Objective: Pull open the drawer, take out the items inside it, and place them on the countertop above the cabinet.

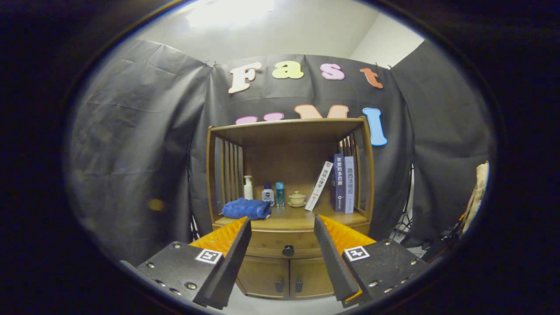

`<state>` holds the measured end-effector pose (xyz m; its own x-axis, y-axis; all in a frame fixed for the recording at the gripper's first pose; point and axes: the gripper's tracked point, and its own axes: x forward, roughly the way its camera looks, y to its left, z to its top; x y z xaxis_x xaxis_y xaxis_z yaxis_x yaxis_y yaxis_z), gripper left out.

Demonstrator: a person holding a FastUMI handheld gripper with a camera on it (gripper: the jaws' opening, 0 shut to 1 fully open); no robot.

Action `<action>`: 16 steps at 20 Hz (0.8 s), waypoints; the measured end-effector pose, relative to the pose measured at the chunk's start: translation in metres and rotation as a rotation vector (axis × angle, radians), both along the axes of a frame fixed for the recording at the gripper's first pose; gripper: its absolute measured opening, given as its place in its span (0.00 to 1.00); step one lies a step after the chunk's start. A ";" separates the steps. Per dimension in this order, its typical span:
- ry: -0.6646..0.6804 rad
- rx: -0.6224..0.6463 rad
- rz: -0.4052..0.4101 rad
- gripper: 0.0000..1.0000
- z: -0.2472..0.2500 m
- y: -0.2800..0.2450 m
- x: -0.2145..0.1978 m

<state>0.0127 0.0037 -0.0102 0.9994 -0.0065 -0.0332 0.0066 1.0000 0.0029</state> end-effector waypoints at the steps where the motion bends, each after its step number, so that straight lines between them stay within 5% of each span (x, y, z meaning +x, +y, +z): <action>1: 0.003 -0.001 -0.006 0.86 -0.002 -0.002 0.003; 7: 0.035 -0.034 -0.037 0.84 -0.023 -0.003 0.038; 16: 0.140 0.101 -0.052 0.84 -0.103 -0.002 0.125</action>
<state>0.1372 0.0016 -0.1133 0.9834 -0.0477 -0.1751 0.0658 0.9929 0.0987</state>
